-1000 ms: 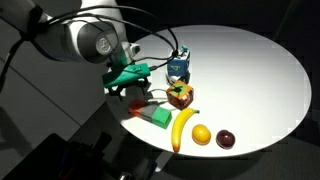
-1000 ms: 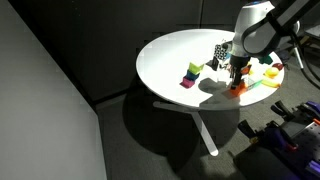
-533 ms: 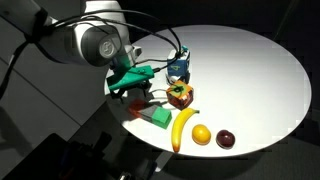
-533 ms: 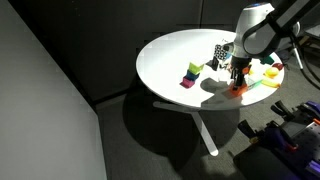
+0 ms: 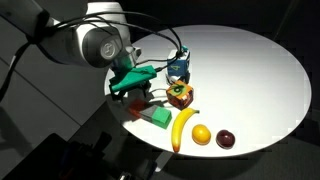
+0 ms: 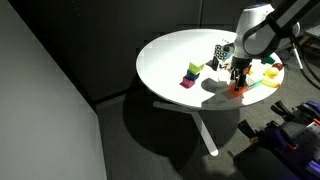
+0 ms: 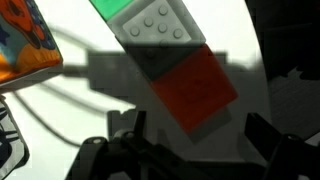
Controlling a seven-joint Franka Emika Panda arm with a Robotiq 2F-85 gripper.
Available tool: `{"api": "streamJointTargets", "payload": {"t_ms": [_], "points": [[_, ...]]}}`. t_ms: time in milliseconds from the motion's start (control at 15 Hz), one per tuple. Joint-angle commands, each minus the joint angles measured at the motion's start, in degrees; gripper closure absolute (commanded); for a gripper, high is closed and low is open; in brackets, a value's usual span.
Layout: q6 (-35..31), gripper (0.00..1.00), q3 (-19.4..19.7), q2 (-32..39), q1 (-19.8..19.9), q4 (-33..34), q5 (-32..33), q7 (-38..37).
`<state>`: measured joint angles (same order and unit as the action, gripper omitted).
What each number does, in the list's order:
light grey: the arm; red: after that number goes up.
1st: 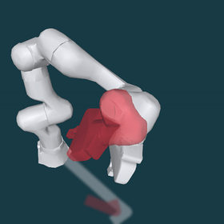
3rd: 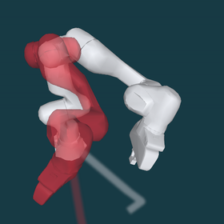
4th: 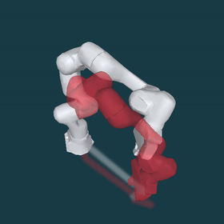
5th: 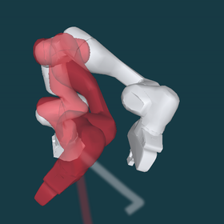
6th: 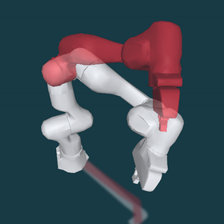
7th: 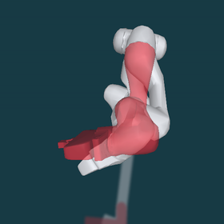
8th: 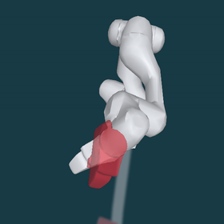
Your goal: Put the orange block on the toy foam
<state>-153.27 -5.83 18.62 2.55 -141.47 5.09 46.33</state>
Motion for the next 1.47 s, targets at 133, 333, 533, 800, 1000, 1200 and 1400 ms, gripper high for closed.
{"api": "streamJointTargets", "payload": {"t_ms": [133,333,533,800,1000,1200,1400], "points": [[-0.4,0.00,-0.5,0.2,1.2,0.2,1.1,2.9],[-0.4,0.00,-0.3,0.4,1.2,0.1,1.5,3.8],[-0.3,0.00,0.0,0.4,1.3,0.0,1.9,4.8],[-0.3,0.00,0.5,0.3,1.3,0.0,2.7,5.0],[-0.3,0.00,0.9,0.4,1.4,0.0,3.3,4.9],[-0.4,0.00,1.1,0.4,1.5,0.0,3.6,4.9],[-0.4,0.00,1.3,0.5,1.6,-0.1,3.7,4.9]]}}
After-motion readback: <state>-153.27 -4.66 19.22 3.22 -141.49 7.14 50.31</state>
